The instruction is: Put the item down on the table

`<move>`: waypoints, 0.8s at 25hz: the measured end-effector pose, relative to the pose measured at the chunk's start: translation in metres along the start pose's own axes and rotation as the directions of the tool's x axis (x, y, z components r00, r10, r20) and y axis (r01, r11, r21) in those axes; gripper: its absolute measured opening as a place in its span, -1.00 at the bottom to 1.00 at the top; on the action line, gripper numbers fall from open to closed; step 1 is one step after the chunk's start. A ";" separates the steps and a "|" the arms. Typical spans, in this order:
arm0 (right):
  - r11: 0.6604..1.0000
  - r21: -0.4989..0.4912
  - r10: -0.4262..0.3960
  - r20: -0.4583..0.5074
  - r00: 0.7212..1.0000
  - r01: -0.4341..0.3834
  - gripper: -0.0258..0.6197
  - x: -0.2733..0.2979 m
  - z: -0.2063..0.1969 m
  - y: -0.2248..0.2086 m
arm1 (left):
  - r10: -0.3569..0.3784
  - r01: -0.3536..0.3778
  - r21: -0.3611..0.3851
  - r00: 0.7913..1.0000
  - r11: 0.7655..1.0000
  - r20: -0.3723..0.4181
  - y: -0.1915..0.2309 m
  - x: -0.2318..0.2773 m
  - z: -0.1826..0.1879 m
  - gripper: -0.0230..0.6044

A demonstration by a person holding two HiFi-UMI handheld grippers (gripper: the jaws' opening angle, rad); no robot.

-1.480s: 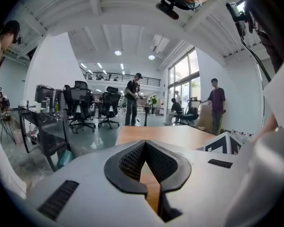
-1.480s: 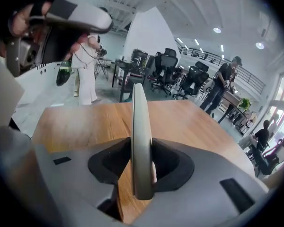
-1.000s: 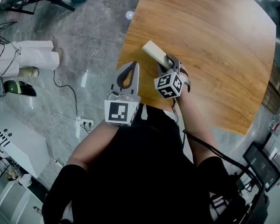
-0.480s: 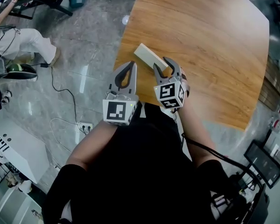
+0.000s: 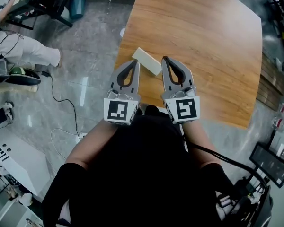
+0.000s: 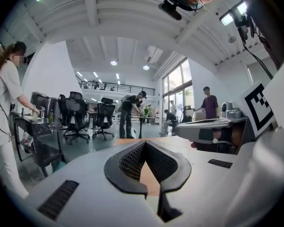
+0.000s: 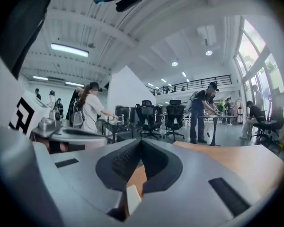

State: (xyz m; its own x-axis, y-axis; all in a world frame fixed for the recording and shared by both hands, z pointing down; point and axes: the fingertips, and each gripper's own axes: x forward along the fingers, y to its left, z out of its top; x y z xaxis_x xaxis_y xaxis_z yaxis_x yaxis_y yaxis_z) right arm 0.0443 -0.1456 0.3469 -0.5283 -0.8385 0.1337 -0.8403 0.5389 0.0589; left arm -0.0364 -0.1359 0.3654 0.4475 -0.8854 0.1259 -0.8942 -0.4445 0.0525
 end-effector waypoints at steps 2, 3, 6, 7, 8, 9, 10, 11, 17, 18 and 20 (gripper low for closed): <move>0.999 0.052 0.002 0.038 0.999 -0.004 -0.88 -0.007 0.010 -0.004 | -0.008 0.008 0.013 1.000 1.000 0.009 -0.005 0.000 0.007 -0.92; 0.998 0.070 0.000 0.050 0.999 -0.003 -0.88 -0.011 0.012 -0.006 | -0.012 0.012 0.020 1.000 1.000 0.013 -0.007 0.001 0.009 -0.92; 0.997 0.073 -0.010 0.067 0.998 0.005 -0.88 -0.021 0.014 -0.006 | -0.020 0.019 0.035 1.000 0.999 0.022 -0.012 -0.001 0.011 -0.92; 0.998 0.067 -0.013 0.069 0.998 0.008 -0.88 -0.023 0.014 -0.004 | -0.024 0.023 0.038 0.999 0.999 0.023 -0.014 -0.002 0.013 -0.92; 0.998 0.060 -0.014 0.070 0.997 0.010 -0.88 -0.025 0.015 -0.003 | -0.026 0.025 0.040 0.999 0.999 0.024 -0.014 -0.002 0.015 -0.92; 0.998 0.055 -0.015 0.071 0.997 0.011 -0.88 -0.025 0.015 -0.001 | -0.026 0.025 0.043 0.999 0.999 0.026 -0.014 -0.002 0.016 -0.92; 0.999 0.051 -0.016 0.071 0.997 0.012 -0.88 -0.024 0.015 -0.001 | -0.025 0.024 0.044 0.999 0.999 0.027 -0.013 -0.001 0.016 -0.92; 0.999 0.048 -0.016 0.070 0.997 0.013 -0.88 -0.023 0.014 0.000 | -0.025 0.024 0.038 0.999 0.999 0.026 -0.013 0.000 0.016 -0.92; 0.999 0.043 -0.022 0.057 0.998 0.019 -0.88 -0.018 0.009 -0.003 | -0.034 0.033 0.025 0.999 0.999 0.011 -0.015 0.005 0.011 -0.92; 0.999 0.044 -0.024 0.056 0.998 0.021 -0.88 -0.017 0.008 -0.004 | -0.032 0.032 0.025 0.999 0.999 0.011 -0.015 0.005 0.010 -0.92; 0.999 0.043 -0.024 0.051 0.998 0.022 -0.89 -0.017 0.007 -0.004 | -0.031 0.030 0.033 1.000 0.999 0.006 -0.015 0.005 0.007 -0.92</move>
State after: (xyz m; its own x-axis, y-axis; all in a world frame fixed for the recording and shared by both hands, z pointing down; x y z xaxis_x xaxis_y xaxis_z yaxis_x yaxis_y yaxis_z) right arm 0.0558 -0.1341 0.3374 -0.5138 -0.8541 0.0814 -0.8559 0.5167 0.0194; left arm -0.0210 -0.1346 0.3580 0.4746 -0.8722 0.1185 -0.8794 -0.4754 0.0236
